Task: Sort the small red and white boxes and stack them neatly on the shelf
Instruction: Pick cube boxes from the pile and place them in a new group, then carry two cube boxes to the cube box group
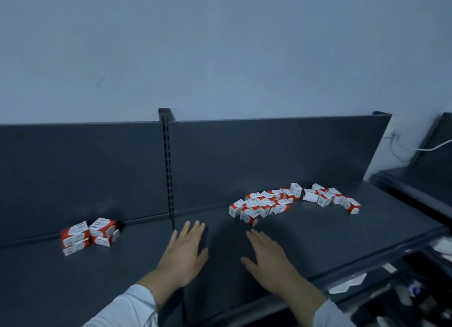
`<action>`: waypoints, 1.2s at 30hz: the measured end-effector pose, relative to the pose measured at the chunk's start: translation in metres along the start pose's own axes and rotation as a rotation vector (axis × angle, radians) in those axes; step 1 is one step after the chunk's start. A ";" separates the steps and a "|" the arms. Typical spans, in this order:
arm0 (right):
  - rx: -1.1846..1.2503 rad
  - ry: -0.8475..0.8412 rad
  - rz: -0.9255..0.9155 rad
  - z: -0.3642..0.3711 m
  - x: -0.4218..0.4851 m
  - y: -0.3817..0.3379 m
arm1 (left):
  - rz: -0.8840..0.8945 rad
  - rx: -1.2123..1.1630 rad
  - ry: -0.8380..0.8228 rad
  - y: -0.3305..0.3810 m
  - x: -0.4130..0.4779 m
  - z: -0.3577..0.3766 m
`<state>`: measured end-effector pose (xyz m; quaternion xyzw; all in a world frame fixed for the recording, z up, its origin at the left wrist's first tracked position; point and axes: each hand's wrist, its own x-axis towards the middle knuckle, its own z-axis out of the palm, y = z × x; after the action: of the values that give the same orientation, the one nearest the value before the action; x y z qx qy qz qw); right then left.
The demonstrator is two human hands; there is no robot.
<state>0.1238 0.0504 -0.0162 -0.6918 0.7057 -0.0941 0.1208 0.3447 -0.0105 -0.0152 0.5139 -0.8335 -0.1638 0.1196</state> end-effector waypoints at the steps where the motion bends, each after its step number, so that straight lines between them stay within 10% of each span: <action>1: -0.009 -0.005 0.005 -0.005 -0.007 0.015 | 0.005 -0.012 -0.004 0.017 0.003 0.009; 36: 0.083 -0.123 0.020 -0.015 0.060 0.120 | 0.086 -0.080 -0.002 0.070 0.137 0.068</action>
<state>0.0043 -0.0070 -0.0403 -0.6835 0.6994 -0.0791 0.1934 0.2019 -0.0938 -0.0458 0.4724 -0.8477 -0.1922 0.1458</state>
